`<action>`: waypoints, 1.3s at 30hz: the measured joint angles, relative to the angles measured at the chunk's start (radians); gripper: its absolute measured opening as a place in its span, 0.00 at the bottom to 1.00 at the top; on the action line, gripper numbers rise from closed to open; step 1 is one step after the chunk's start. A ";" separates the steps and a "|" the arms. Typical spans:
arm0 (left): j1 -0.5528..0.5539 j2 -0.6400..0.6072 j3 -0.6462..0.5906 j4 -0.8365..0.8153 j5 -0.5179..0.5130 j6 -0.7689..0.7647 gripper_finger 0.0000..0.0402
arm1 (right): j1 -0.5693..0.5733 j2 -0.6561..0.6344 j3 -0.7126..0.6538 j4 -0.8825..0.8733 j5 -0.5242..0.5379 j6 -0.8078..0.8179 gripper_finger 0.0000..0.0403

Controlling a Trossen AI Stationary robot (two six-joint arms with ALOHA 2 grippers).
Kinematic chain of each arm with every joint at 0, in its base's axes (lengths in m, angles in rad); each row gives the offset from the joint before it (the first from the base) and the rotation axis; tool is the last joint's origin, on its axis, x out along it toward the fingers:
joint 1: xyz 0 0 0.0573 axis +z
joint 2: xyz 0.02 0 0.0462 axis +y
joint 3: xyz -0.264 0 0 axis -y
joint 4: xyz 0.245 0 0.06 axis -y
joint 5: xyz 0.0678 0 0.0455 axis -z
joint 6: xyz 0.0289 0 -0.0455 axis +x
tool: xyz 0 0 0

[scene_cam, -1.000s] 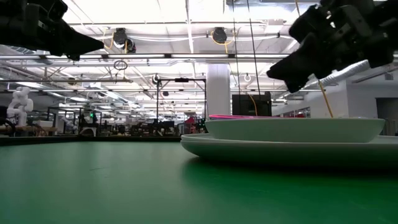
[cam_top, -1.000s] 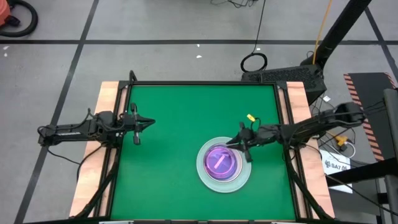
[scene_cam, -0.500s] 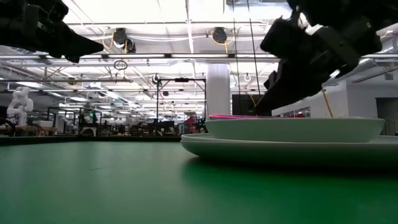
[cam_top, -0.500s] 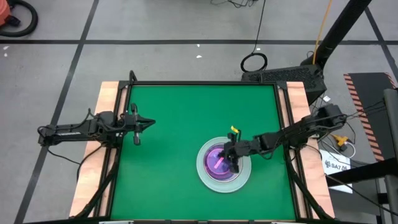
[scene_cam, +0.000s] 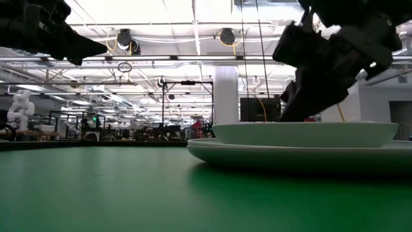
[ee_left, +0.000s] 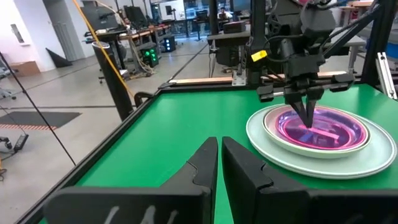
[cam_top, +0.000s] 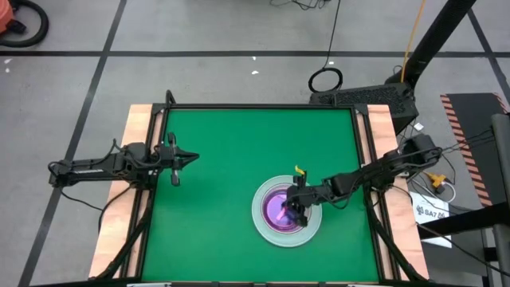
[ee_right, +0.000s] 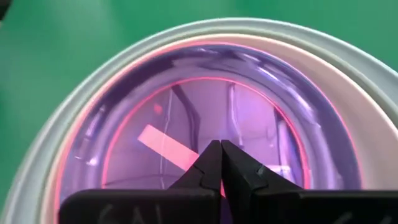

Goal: Stack plastic plates
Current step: Adjust the stacked plates on the table

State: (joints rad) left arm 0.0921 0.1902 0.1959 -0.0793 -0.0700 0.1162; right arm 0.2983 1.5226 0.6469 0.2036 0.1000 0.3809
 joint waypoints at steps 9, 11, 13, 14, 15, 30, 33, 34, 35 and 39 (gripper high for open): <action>0.000 0.000 0.000 0.000 0.000 -0.008 0.08 | 0.018 -0.164 0.116 -0.453 0.075 0.127 0.00; 0.000 0.000 0.000 0.001 0.000 -0.016 0.08 | 0.008 -0.211 0.132 -0.605 0.149 0.184 0.00; 0.000 0.000 0.000 -0.001 0.000 -0.017 0.08 | -0.014 -0.253 0.136 -0.721 0.165 0.228 0.00; 0.000 -0.001 0.000 0.001 0.000 -0.019 0.08 | -0.025 -0.267 0.135 -0.783 0.165 0.245 0.00; 0.000 -0.001 0.000 0.000 0.000 -0.021 0.08 | -0.036 -0.280 0.133 -0.845 0.165 0.256 0.00; 0.000 -0.001 0.000 0.002 0.000 -0.017 0.08 | -0.110 -0.260 -0.062 -0.606 0.160 0.182 0.00; 0.000 -0.001 0.000 0.002 -0.001 -0.017 0.08 | -0.124 -0.238 -0.075 -0.567 0.161 0.173 0.00; 0.000 -0.001 0.000 0.002 0.000 -0.018 0.08 | -0.130 -0.230 -0.075 -0.557 0.162 0.171 0.00; 0.000 -0.001 0.000 0.002 -0.001 -0.018 0.08 | -0.137 -0.225 -0.075 -0.549 0.162 0.166 0.00; 0.000 -0.001 0.000 0.001 -0.001 -0.018 0.08 | -0.161 -0.225 -0.067 -0.565 0.185 0.131 0.00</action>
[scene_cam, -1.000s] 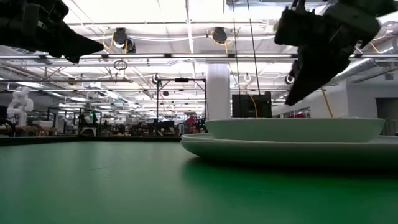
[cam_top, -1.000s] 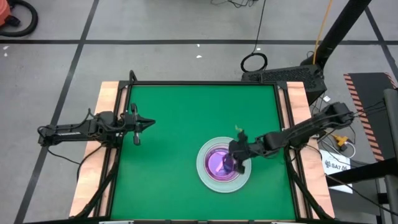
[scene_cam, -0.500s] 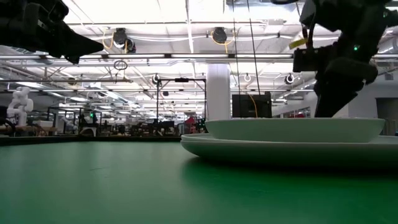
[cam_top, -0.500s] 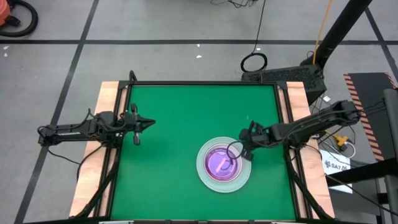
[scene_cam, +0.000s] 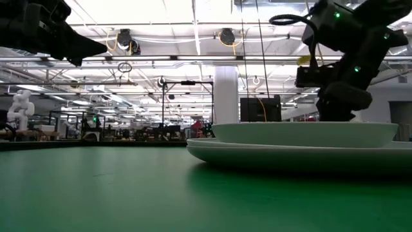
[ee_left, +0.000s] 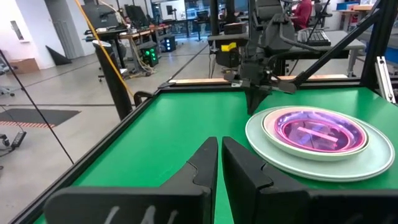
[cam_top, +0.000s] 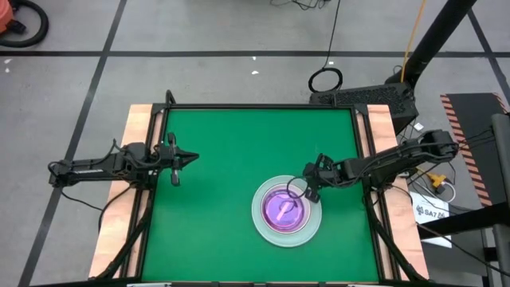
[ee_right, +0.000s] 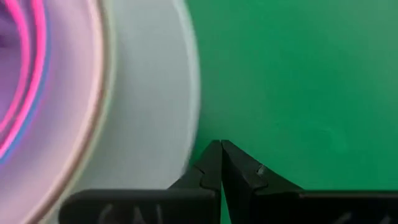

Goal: Stack plastic plates
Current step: Adjust the stacked plates on the table

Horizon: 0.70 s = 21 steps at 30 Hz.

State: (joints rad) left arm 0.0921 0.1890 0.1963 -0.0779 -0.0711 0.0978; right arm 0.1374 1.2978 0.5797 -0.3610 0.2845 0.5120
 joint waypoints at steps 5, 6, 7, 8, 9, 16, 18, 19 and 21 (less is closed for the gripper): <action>0.000 0.000 0.000 0.000 -0.001 -0.002 0.08 | -0.013 -0.058 0.033 -0.017 -0.027 -0.039 0.00; 0.000 0.000 0.000 0.000 -0.001 -0.002 0.08 | -0.012 -0.067 0.035 -0.017 -0.074 -0.042 0.00; 0.000 0.000 0.000 0.000 -0.001 -0.002 0.08 | -0.011 -0.071 0.035 -0.017 -0.115 -0.032 0.00; 0.000 0.000 0.000 -0.001 -0.001 -0.002 0.08 | -0.011 -0.072 0.035 -0.019 -0.151 -0.012 0.00; 0.000 0.000 0.000 -0.001 -0.001 -0.002 0.08 | -0.009 -0.071 0.035 -0.028 -0.171 0.008 0.00; 0.000 0.000 0.000 -0.002 -0.006 -0.003 0.08 | 0.010 -0.011 0.035 -0.011 -0.110 0.015 0.00; 0.000 0.000 0.000 0.000 -0.008 -0.003 0.08 | 0.002 0.020 0.036 0.014 -0.071 -0.005 0.00; 0.000 0.000 0.000 -0.001 -0.008 -0.003 0.08 | -0.005 0.035 0.036 0.025 -0.045 -0.018 0.00; 0.000 0.000 0.000 0.000 -0.008 -0.003 0.08 | -0.017 0.066 0.036 0.056 0.025 -0.042 0.00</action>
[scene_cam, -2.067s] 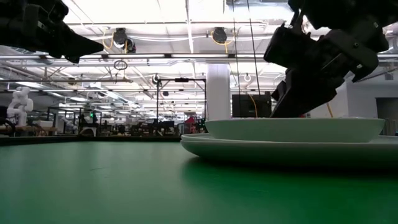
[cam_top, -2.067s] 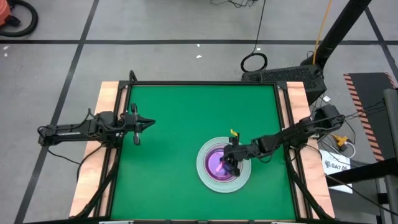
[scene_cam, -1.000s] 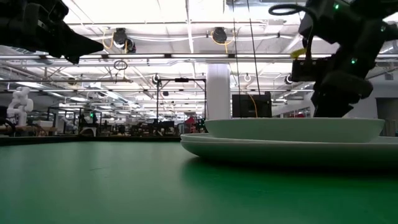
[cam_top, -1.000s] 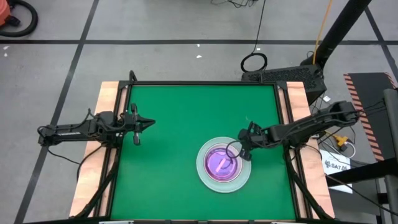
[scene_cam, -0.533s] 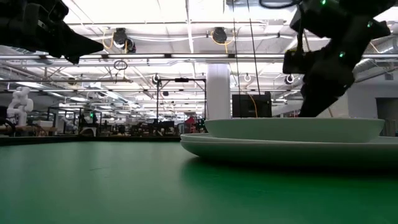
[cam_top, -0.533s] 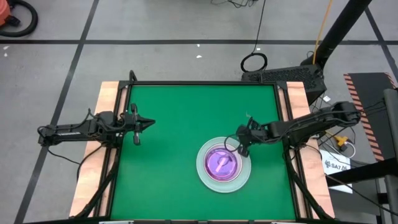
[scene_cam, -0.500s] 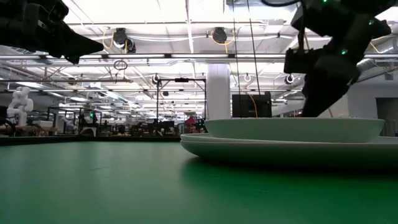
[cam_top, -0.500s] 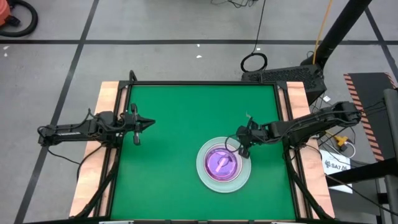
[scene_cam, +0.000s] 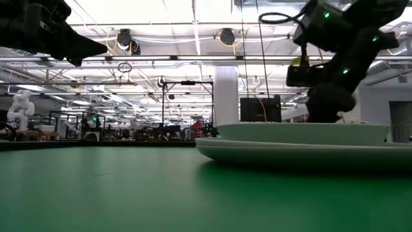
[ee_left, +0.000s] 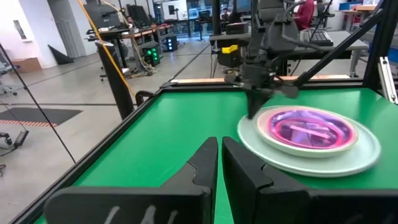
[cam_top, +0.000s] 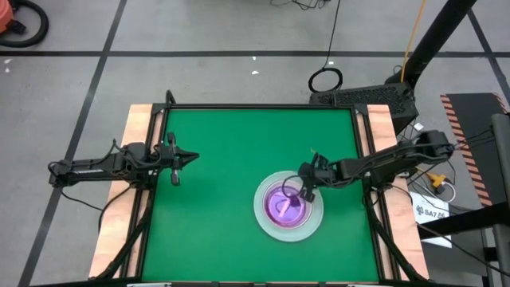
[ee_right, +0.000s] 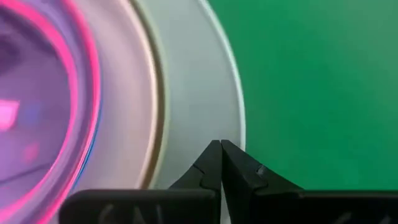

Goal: Stack plastic plates
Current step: Adjust the stacked plates on the table, then return to Home Position

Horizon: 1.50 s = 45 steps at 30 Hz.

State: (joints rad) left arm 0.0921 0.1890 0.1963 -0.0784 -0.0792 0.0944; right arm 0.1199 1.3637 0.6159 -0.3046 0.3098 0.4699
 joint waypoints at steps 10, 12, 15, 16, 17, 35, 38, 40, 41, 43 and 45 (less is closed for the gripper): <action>0.000 0.000 0.000 0.000 0.000 -0.023 0.08 | -0.075 -0.072 0.076 -0.018 0.135 -0.183 0.00; 0.000 0.000 0.000 -0.001 0.000 -0.028 0.08 | -0.065 -0.120 0.077 -0.024 0.126 -0.215 0.00; 0.000 0.000 0.000 -0.010 0.000 -0.020 0.08 | -0.055 -0.206 0.025 0.083 -0.026 -0.330 0.00; 0.000 0.000 0.000 -0.008 -0.001 -0.016 0.08 | -0.058 -0.236 -0.006 0.147 -0.105 -0.371 0.00; 0.000 0.000 0.000 -0.008 0.000 -0.009 0.08 | -0.069 -0.266 -0.041 0.220 -0.172 -0.412 0.00; 0.000 0.000 0.000 -0.036 -0.007 -0.017 0.08 | -0.206 -0.900 -0.475 0.432 -0.355 -0.561 0.00; 0.000 0.000 0.000 -0.036 -0.031 -0.029 0.08 | -0.205 -0.982 -0.522 0.397 -0.327 -0.575 0.00; 0.000 0.000 0.000 -0.036 -0.031 -0.015 0.08 | -0.205 -1.028 -0.559 0.398 -0.322 -0.601 0.00; 0.000 0.000 0.000 -0.036 -0.031 -0.012 0.08 | -0.204 -1.050 -0.569 0.391 -0.322 -0.610 0.00; 0.000 0.000 0.000 -0.036 -0.032 -0.016 0.08 | -0.203 -1.091 -0.587 0.417 -0.330 -0.623 0.00; 0.000 0.000 0.000 -0.036 -0.032 -0.019 0.08 | -0.203 -1.125 -0.595 0.415 -0.334 -0.622 0.00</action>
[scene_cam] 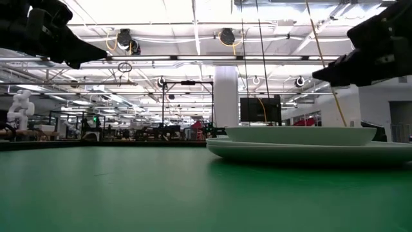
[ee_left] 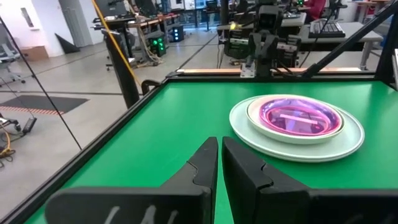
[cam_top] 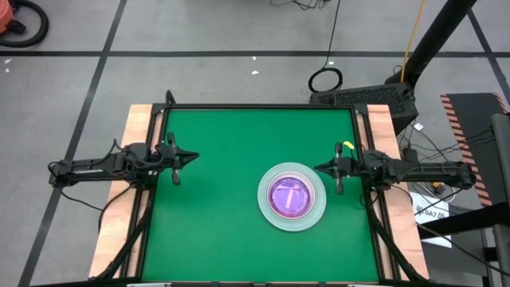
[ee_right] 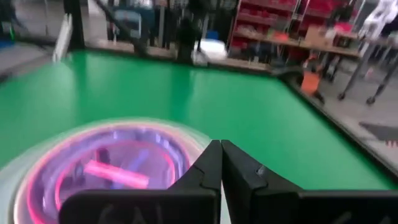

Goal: Stack plastic plates
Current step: Return to Home Position

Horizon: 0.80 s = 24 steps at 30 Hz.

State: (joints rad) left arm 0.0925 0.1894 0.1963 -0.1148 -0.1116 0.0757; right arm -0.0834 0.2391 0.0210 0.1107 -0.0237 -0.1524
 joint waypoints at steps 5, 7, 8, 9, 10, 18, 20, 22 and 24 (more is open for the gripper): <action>0.000 0.000 0.000 -0.003 -0.001 -0.001 0.08 | 0.000 -0.017 -0.001 -0.014 0.000 0.187 0.00; 0.000 0.000 0.000 -0.003 -0.001 -0.001 0.08 | 0.000 -0.014 -0.002 -0.019 -0.003 0.272 0.01; 0.000 0.000 0.000 -0.003 -0.001 -0.002 0.08 | 0.000 -0.013 -0.002 -0.026 -0.003 0.303 0.02; 0.000 0.000 0.000 -0.003 -0.001 -0.002 0.08 | 0.000 -0.013 -0.003 -0.026 -0.003 0.325 0.02; 0.000 0.000 0.000 -0.003 -0.001 -0.002 0.08 | 0.000 -0.013 -0.003 -0.024 -0.004 0.344 0.02; 0.000 0.000 0.000 -0.002 -0.001 -0.002 0.08 | 0.001 -0.005 0.001 0.052 0.240 0.376 0.03; 0.000 0.000 0.000 -0.003 -0.001 -0.002 0.08 | 0.005 -0.002 -0.005 0.046 0.360 0.345 0.03; 0.000 0.000 0.000 -0.009 -0.001 -0.002 0.08 | 0.006 -0.027 -0.005 0.010 0.389 0.316 0.03; 0.000 0.000 0.000 -0.010 -0.001 -0.002 0.08 | 0.007 -0.070 -0.006 -0.028 0.388 0.275 0.03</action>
State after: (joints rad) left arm 0.0921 0.1894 0.1963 -0.1251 -0.1123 0.0734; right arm -0.0766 0.1687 0.0154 0.0827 0.3647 0.1230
